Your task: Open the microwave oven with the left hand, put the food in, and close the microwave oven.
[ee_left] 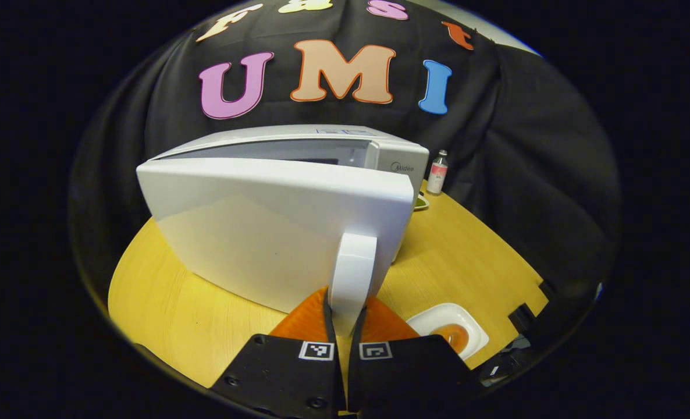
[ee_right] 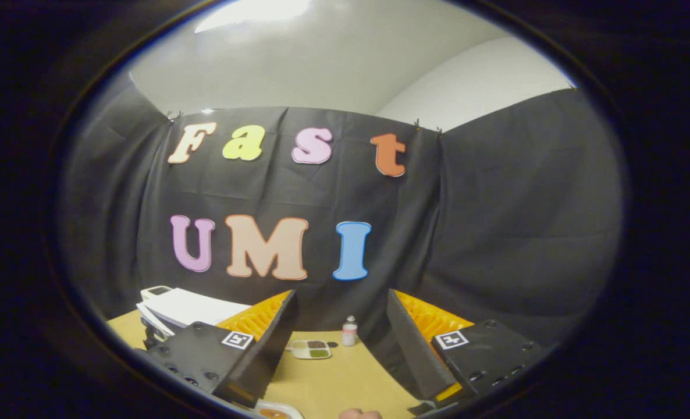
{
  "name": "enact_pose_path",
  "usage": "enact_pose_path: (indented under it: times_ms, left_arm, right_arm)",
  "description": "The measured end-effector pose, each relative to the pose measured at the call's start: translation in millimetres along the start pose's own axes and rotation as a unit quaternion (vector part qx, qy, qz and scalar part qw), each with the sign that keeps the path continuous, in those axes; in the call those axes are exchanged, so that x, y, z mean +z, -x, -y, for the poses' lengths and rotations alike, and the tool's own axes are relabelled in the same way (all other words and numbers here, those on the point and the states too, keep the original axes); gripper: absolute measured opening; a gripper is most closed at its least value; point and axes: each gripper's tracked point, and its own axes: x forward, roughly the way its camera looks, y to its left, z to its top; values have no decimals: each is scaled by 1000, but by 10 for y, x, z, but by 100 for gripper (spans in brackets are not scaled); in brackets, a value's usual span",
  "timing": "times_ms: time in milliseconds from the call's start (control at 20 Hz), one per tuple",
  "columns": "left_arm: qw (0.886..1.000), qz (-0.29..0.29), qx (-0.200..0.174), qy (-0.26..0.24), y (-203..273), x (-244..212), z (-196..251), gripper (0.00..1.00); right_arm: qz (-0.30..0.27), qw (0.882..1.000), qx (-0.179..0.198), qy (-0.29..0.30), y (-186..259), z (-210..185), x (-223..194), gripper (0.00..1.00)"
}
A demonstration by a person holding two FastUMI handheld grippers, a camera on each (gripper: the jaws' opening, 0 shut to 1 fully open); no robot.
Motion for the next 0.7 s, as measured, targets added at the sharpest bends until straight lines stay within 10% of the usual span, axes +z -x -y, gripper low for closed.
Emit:
enact_pose_path:
  times_ms: [700]
  left_arm:
    - [997, 5, 78, 19, 1352, -657, -1237, 2]
  right_arm:
    - [-66, 996, 57, -8, 82, -756, -733, 97]
